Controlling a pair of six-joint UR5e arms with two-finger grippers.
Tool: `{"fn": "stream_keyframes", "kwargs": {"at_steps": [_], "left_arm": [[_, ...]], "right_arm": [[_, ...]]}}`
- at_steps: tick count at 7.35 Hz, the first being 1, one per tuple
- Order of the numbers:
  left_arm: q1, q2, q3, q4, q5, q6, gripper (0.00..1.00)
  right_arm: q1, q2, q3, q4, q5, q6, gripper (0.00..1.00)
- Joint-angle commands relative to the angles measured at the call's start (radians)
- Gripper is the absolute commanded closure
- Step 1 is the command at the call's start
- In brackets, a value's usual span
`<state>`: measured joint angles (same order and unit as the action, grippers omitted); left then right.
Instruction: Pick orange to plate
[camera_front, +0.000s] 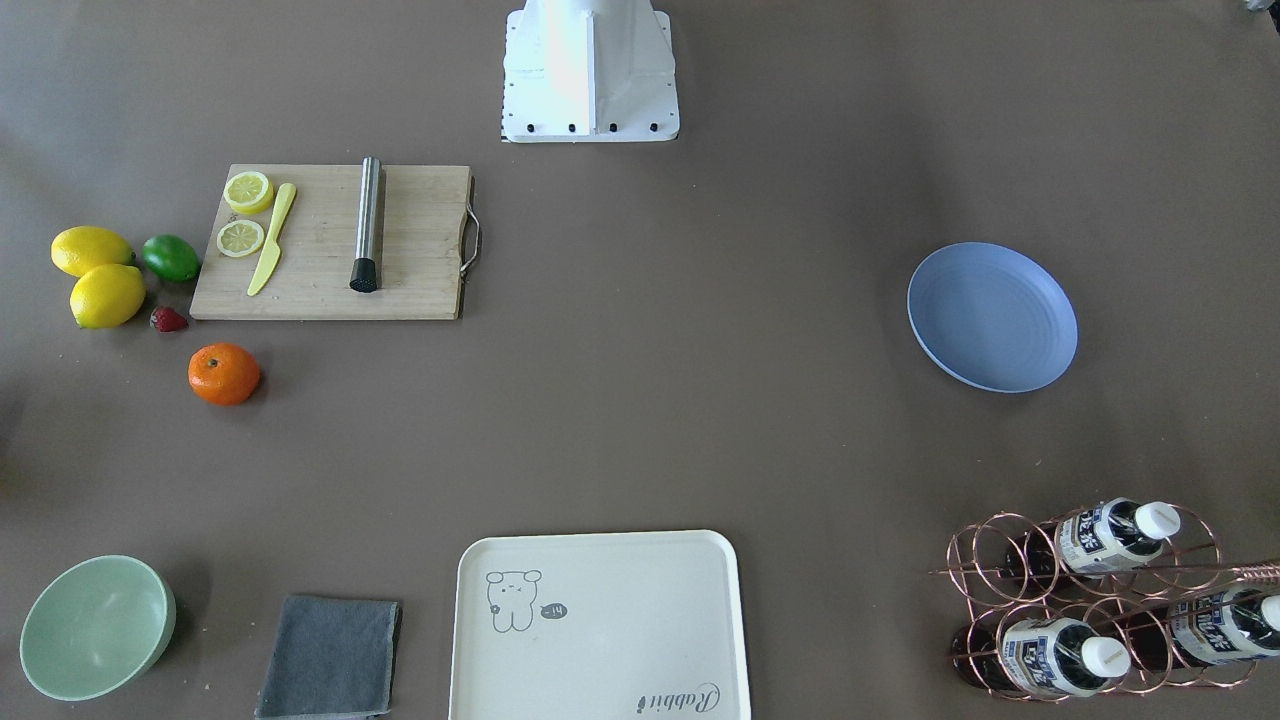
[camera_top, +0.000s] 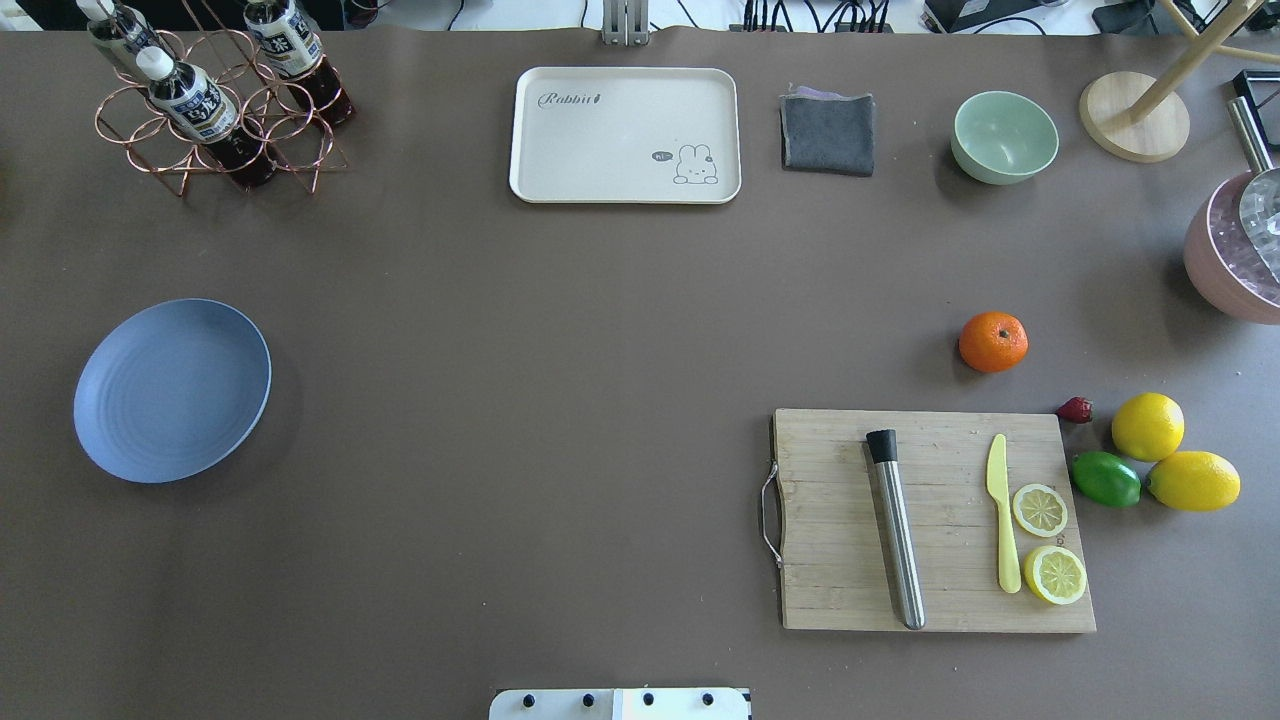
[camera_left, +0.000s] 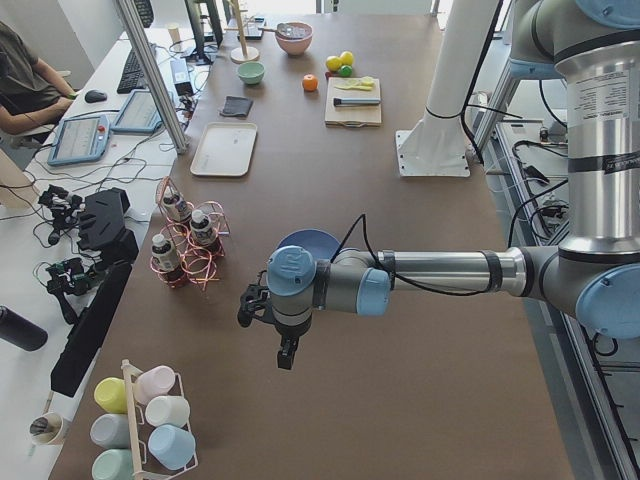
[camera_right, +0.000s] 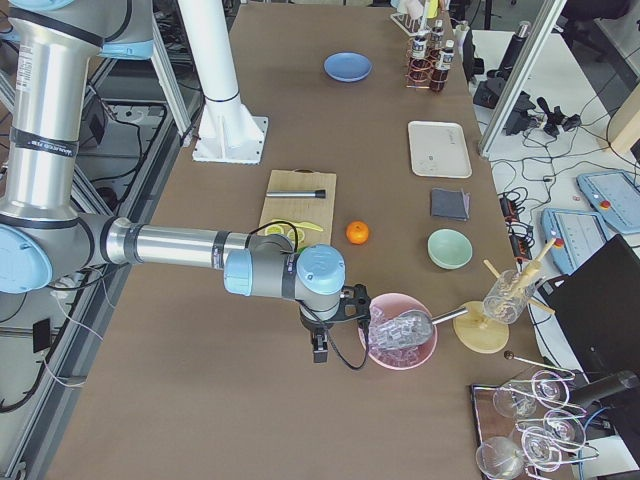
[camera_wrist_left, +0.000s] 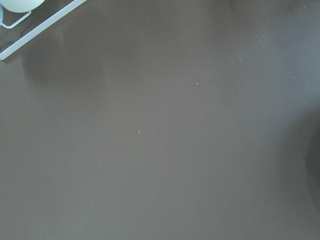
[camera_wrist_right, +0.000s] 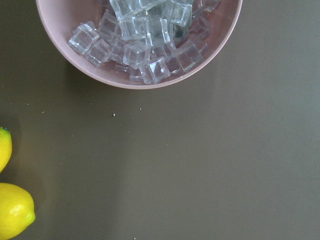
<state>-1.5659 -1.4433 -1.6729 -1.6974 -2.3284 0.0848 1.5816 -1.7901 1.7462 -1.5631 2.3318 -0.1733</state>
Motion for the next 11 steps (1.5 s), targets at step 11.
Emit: {"fn": "stream_keyframes", "kwargs": {"at_steps": [11], "left_arm": [[0.223, -0.002, 0.013, -0.293, -0.046, -0.368, 0.02]], "right_arm": [[0.000, -0.028, 0.003, 0.012, 0.011, -0.002, 0.00]]}}
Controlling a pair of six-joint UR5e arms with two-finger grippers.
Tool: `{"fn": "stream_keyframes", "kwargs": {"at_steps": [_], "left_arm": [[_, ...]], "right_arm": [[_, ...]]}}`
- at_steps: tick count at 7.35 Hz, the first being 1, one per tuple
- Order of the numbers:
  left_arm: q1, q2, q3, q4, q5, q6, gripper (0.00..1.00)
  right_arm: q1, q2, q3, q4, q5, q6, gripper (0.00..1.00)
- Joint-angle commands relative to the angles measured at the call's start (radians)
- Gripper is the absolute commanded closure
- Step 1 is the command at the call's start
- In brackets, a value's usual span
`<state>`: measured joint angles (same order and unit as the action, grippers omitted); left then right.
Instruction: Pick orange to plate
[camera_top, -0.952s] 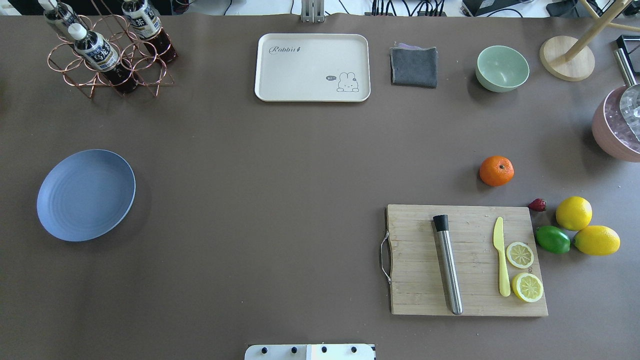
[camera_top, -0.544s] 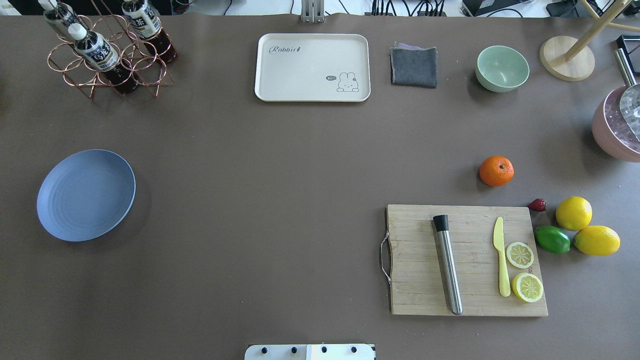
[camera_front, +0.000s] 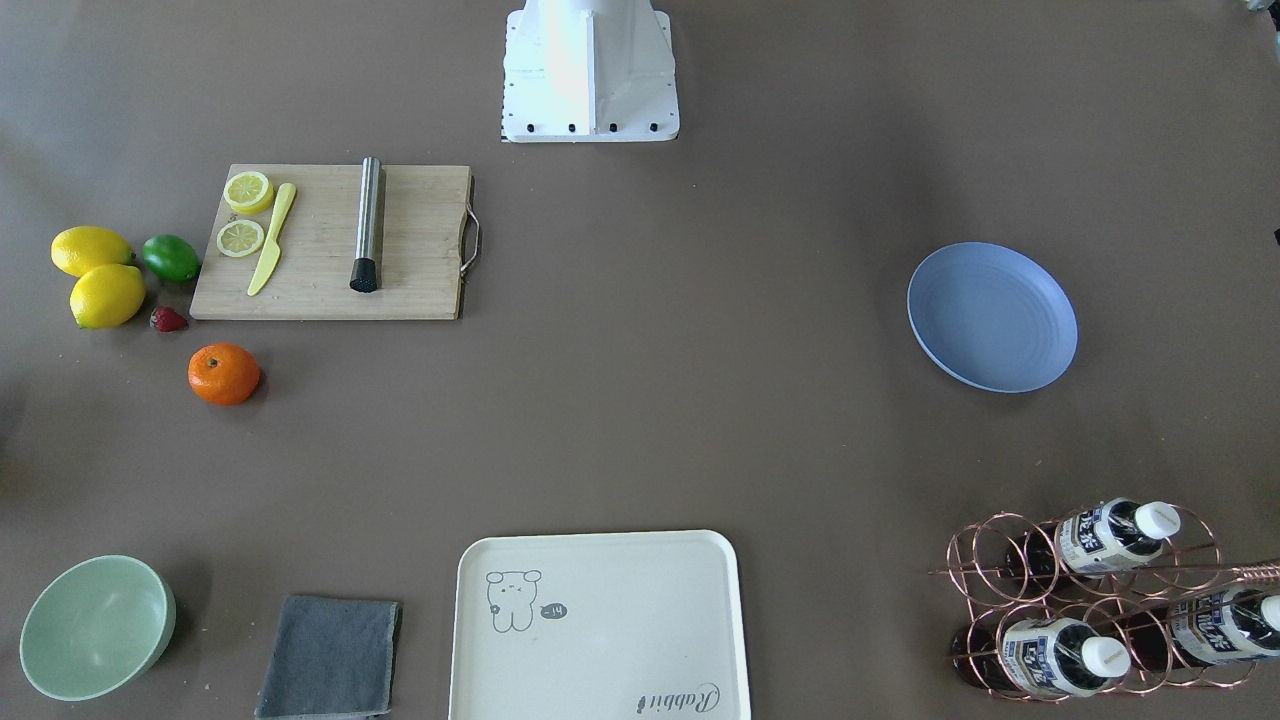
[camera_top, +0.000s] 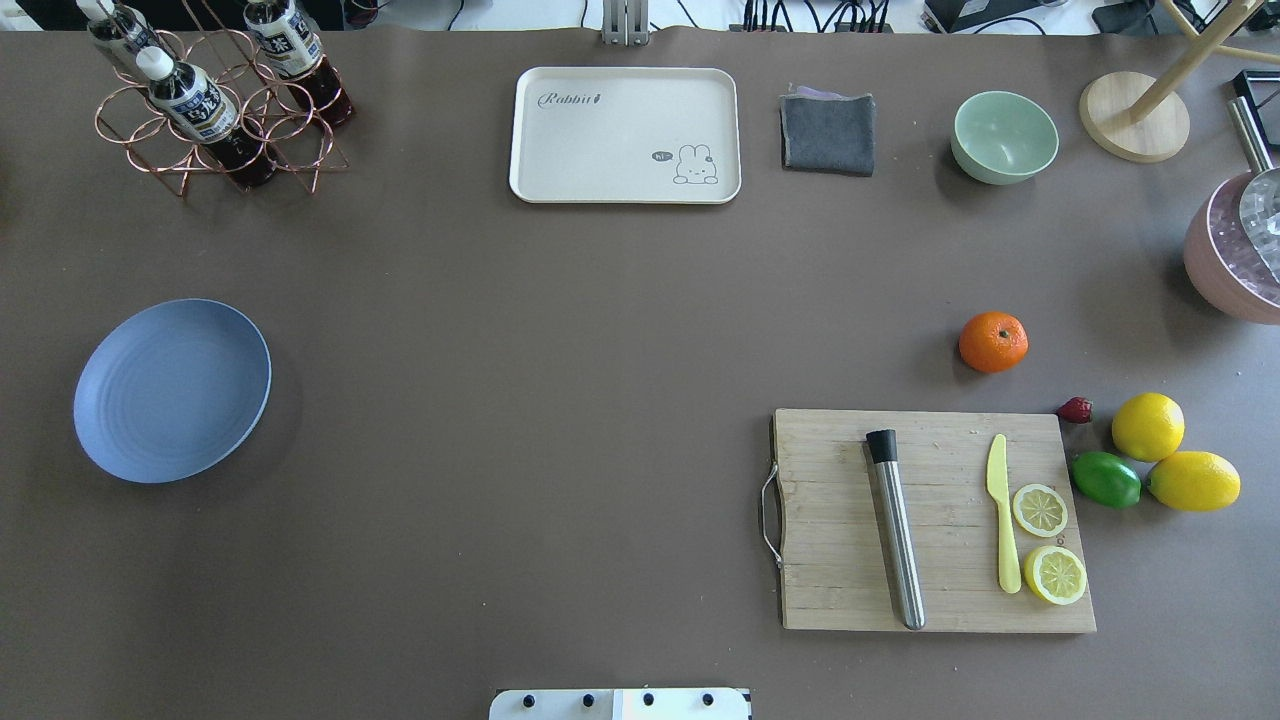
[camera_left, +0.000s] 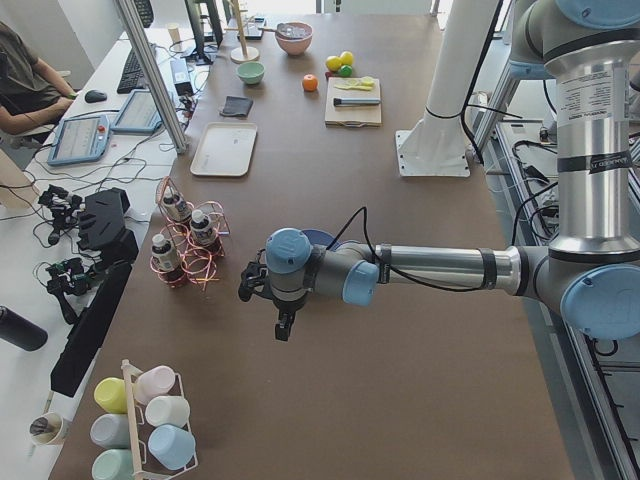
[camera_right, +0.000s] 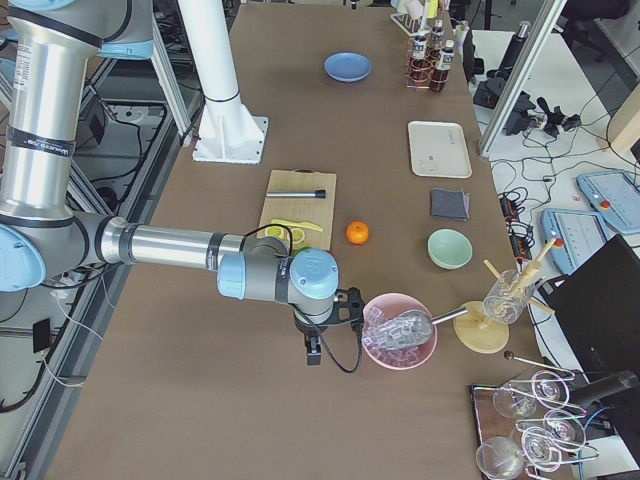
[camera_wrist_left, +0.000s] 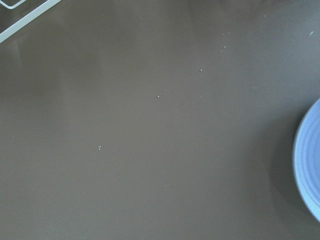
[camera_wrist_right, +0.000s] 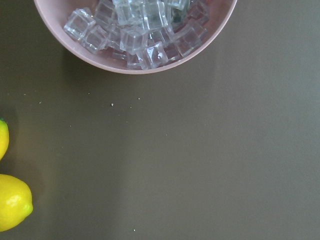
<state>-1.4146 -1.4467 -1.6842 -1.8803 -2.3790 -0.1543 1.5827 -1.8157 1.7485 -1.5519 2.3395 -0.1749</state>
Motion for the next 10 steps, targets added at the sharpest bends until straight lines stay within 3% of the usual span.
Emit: {"fn": "stream_keyframes", "kwargs": {"at_steps": [1, 3, 5, 7, 10], "left_arm": [[0.106, 0.002, 0.032, -0.159, 0.004, -0.196, 0.02], [0.164, 0.000, 0.032, -0.207, 0.008, -0.246, 0.02], [0.313, -0.021, 0.078, -0.308, 0.142, -0.353, 0.03], [0.345, -0.052, 0.173, -0.449, 0.144, -0.448, 0.05], [0.388, -0.078, 0.172, -0.456, 0.142, -0.502, 0.13]], "right_arm": [[-0.001, -0.002, 0.000, 0.001, 0.007, 0.000, 0.00], [-0.001, -0.004, 0.000, 0.001, 0.009, -0.005, 0.00], [-0.001, -0.014, 0.000, 0.003, 0.018, -0.011, 0.00], [-0.001, -0.016, 0.000, 0.003, 0.018, -0.017, 0.00], [-0.001, -0.017, 0.000, 0.003, 0.018, -0.018, 0.00]]}}
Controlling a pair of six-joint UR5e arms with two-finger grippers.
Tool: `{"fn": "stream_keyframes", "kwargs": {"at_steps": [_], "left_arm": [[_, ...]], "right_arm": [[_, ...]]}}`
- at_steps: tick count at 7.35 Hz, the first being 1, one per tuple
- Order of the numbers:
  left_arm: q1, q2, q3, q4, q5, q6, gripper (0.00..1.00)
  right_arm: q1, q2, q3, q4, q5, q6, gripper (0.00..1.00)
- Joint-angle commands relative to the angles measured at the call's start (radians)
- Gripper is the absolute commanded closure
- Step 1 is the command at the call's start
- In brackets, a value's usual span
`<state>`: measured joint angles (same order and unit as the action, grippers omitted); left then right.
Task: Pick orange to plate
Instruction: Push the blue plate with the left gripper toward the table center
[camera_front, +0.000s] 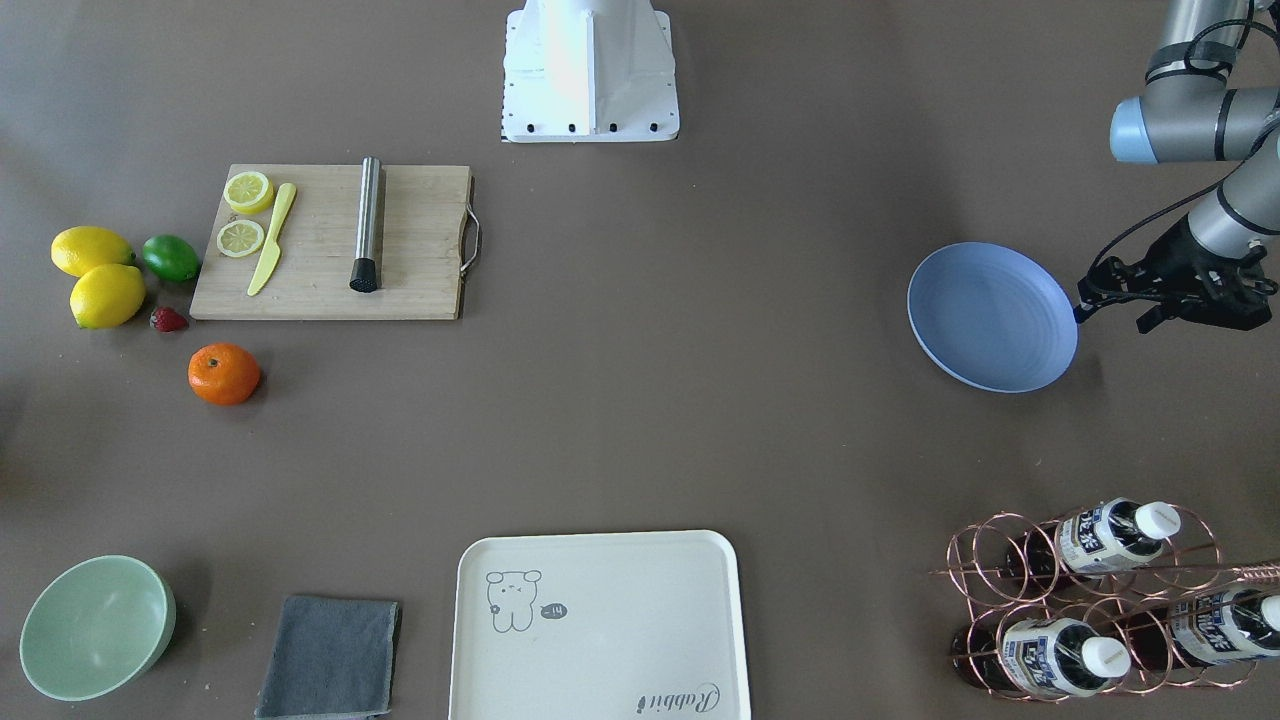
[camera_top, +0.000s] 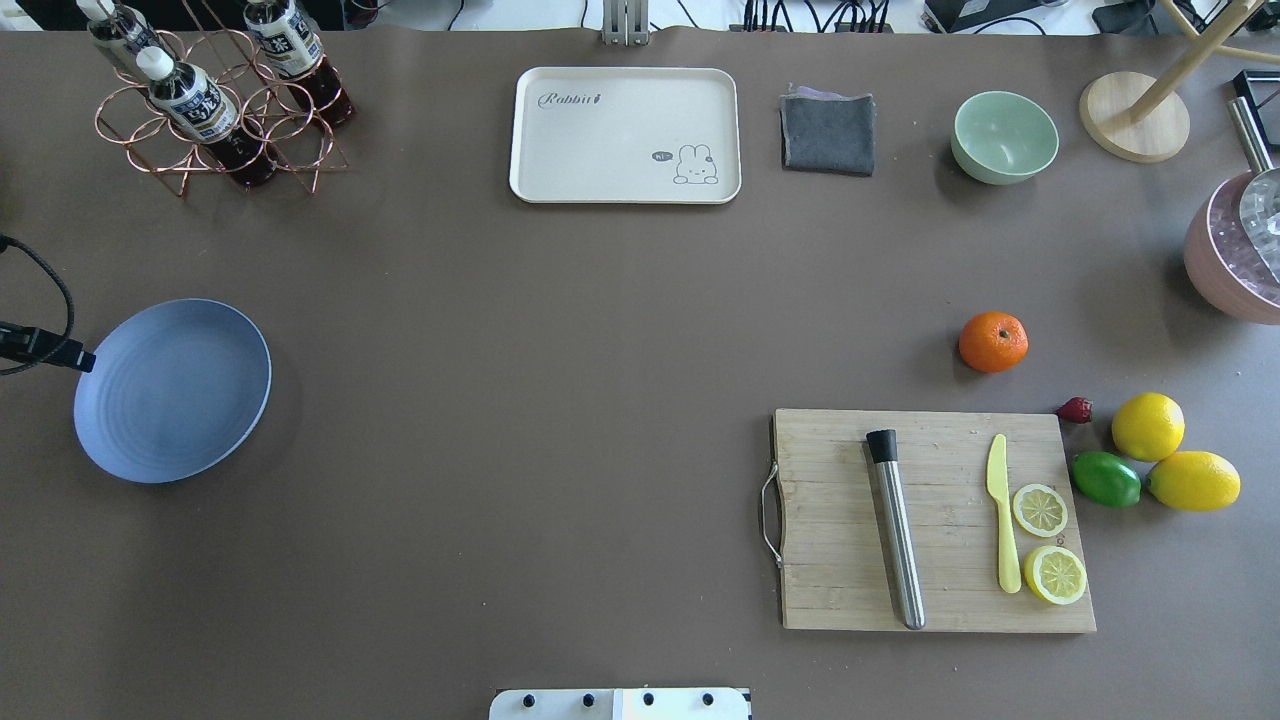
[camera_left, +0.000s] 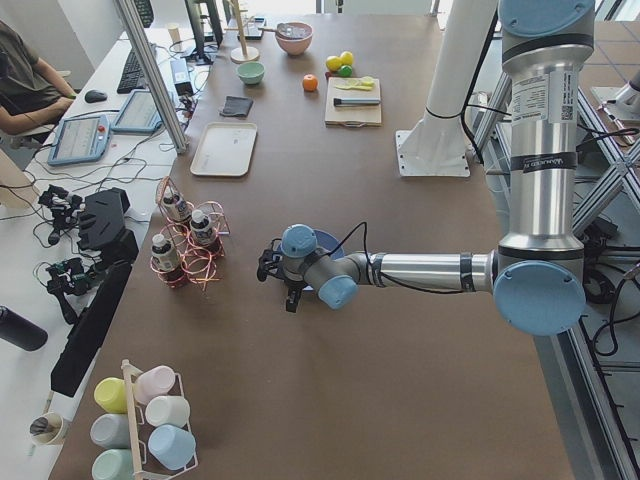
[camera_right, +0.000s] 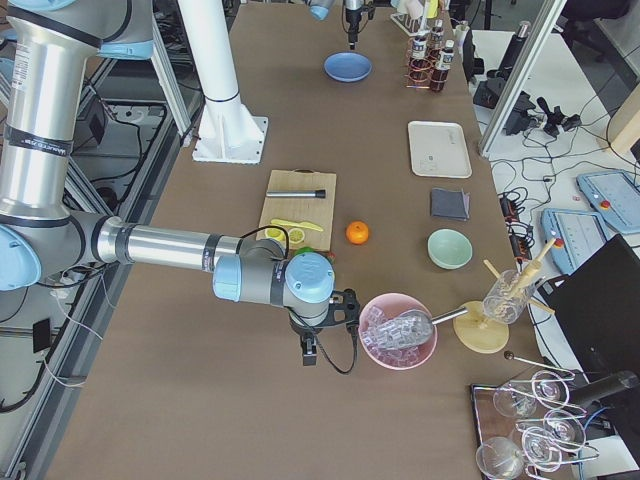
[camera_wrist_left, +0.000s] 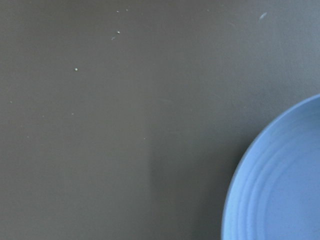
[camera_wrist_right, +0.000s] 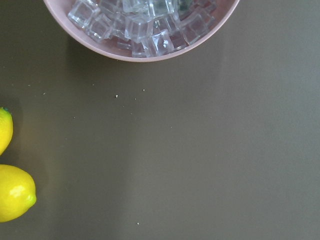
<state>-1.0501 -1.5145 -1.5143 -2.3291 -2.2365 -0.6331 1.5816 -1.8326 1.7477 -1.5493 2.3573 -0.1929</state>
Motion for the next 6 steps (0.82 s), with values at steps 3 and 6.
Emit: {"fn": "stream_keyframes", "kwargs": {"at_steps": [3, 6], "left_arm": [[0.064, -0.030, 0.023, -0.009, 0.000, -0.031, 0.58], [0.061, -0.045, 0.017, 0.005, -0.087, -0.027, 1.00]], "right_arm": [[0.000, 0.001, 0.001, 0.000, 0.000, 0.001, 0.00], [0.000, 0.003, 0.007, 0.000, 0.000, 0.003, 0.00]]}}
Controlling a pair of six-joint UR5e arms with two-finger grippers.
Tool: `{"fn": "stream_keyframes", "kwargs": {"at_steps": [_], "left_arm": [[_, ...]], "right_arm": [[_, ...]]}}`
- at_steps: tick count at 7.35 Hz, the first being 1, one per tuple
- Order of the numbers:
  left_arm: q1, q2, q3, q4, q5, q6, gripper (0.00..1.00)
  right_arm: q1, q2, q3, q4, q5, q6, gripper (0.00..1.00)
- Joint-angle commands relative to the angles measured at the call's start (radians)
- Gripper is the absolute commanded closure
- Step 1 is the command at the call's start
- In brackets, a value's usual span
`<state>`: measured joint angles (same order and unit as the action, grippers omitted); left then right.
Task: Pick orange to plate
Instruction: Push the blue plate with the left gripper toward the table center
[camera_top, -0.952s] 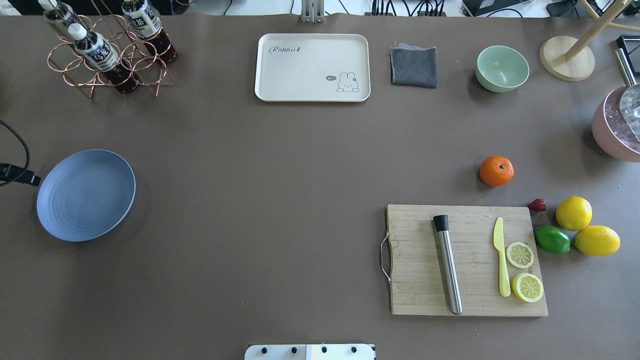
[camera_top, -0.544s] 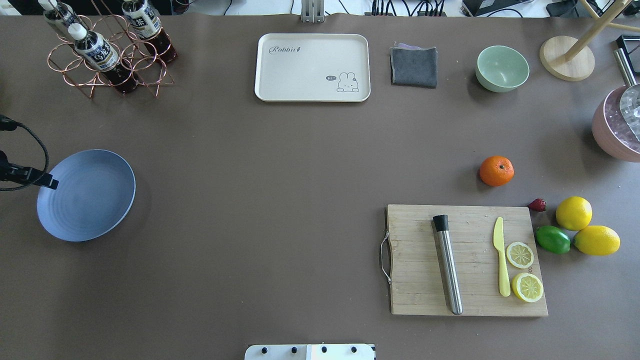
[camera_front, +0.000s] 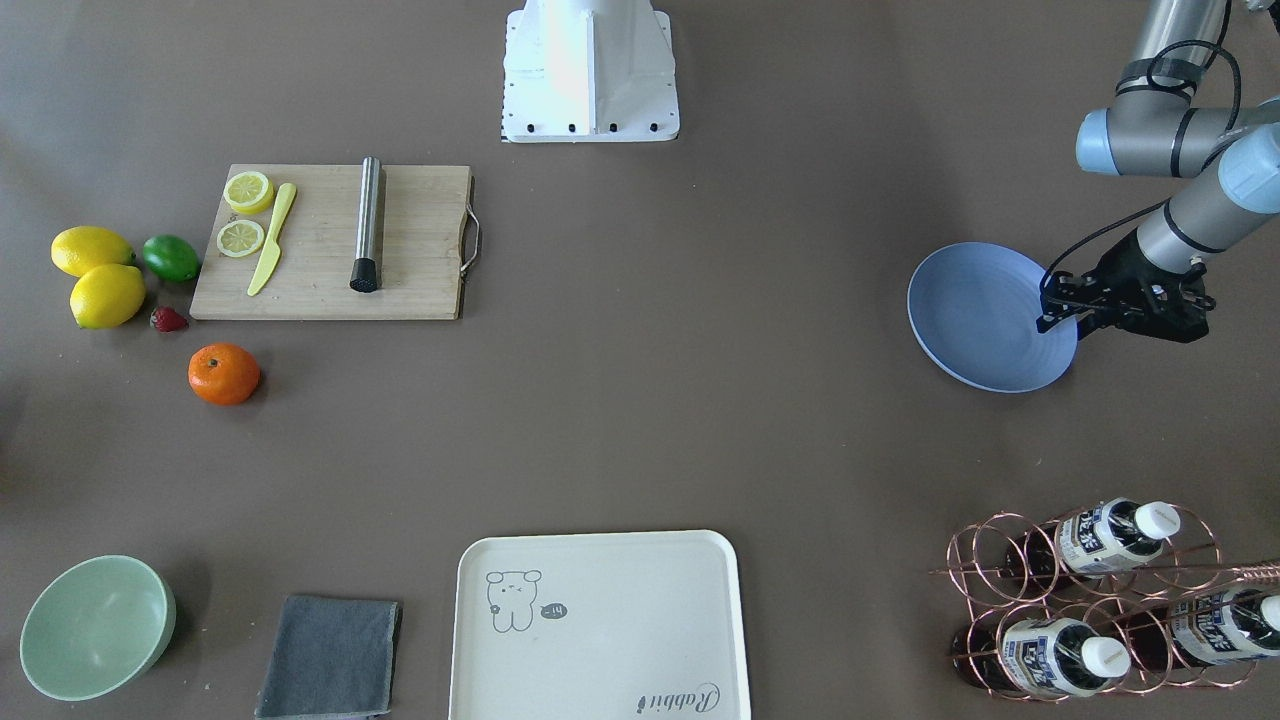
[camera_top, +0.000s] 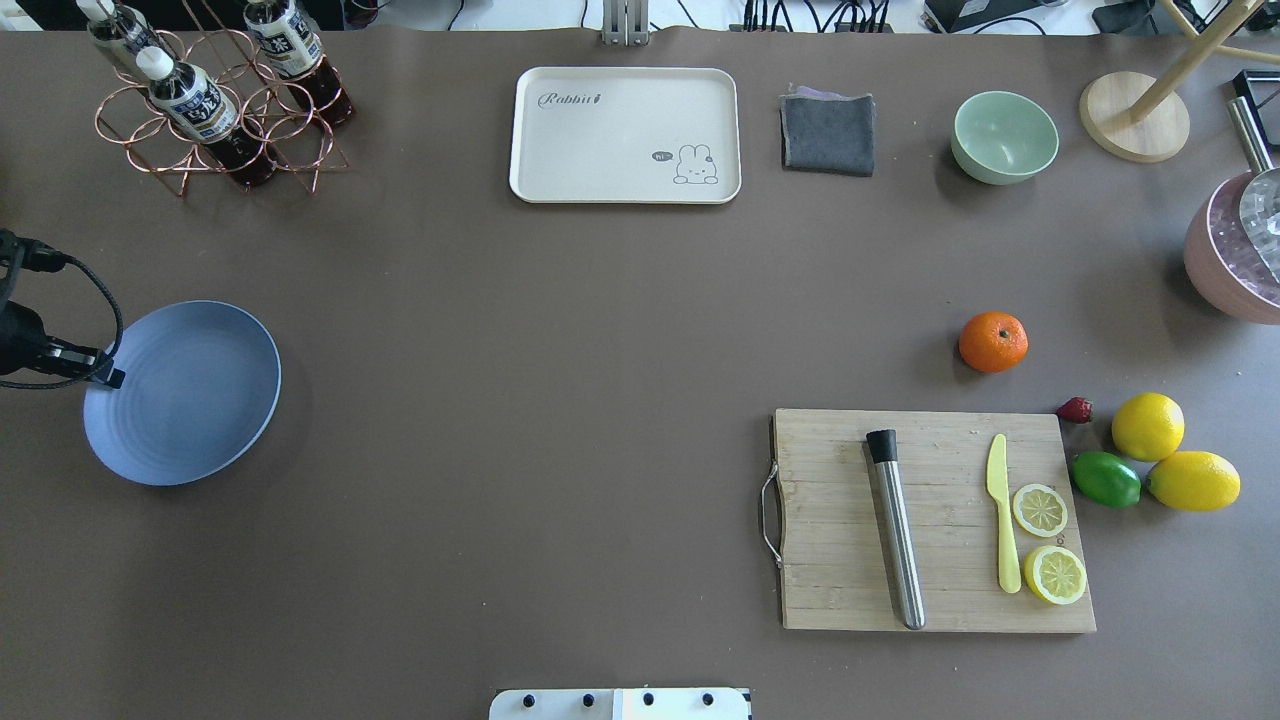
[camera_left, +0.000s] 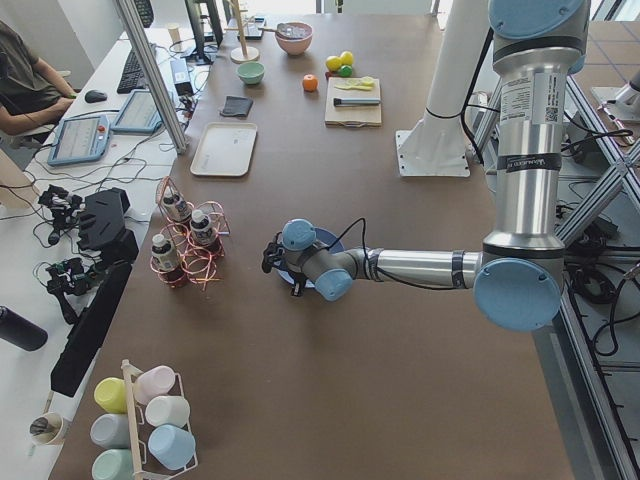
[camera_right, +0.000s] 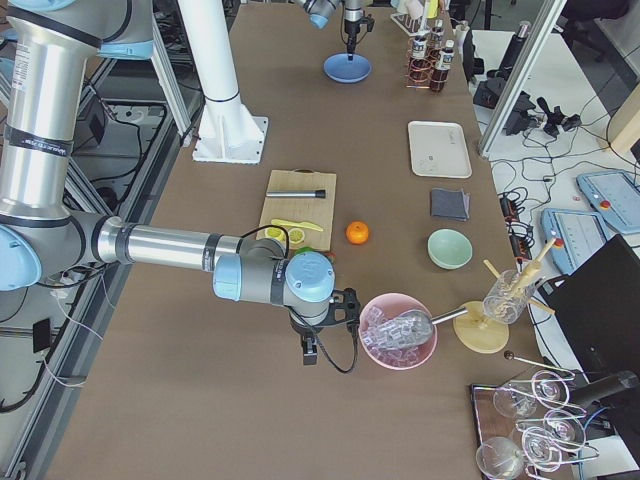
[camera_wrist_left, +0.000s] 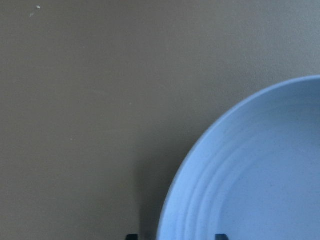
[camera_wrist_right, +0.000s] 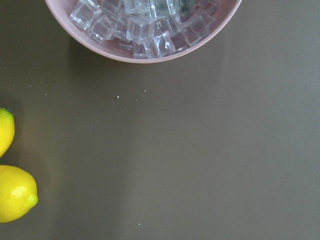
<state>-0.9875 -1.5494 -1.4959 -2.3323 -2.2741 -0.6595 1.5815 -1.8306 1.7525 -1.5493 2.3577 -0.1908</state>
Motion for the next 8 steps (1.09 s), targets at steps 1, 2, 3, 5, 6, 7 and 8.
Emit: {"fn": "stream_keyframes", "kwargs": {"at_steps": [1, 2, 3, 5, 6, 7, 8], "left_arm": [[-0.014, -0.009, -0.012, 0.001, -0.057, -0.002, 1.00], [-0.022, -0.018, -0.026, 0.004, -0.056, -0.008, 1.00], [-0.020, -0.038, -0.076, 0.014, -0.053, -0.070, 1.00], [0.003, -0.122, -0.221, 0.155, -0.044, -0.283, 1.00], [0.053, -0.124, -0.292, 0.156, -0.041, -0.381, 1.00], [0.111, -0.180, -0.329, 0.154, 0.003, -0.542, 1.00], [0.236, -0.266, -0.345, 0.157, 0.134, -0.649, 1.00]], "right_arm": [[0.000, 0.002, 0.002, 0.000, 0.009, 0.002, 0.00], [0.000, 0.004, 0.002, 0.001, 0.018, 0.002, 0.00], [0.000, 0.002, 0.002, 0.002, 0.021, 0.002, 0.00], [0.000, 0.007, 0.004, 0.002, 0.021, 0.007, 0.00], [-0.002, 0.007, 0.004, 0.002, 0.021, 0.010, 0.00], [-0.002, 0.008, 0.004, 0.002, 0.021, 0.008, 0.00], [-0.009, 0.011, 0.007, 0.002, 0.031, 0.007, 0.00]]}}
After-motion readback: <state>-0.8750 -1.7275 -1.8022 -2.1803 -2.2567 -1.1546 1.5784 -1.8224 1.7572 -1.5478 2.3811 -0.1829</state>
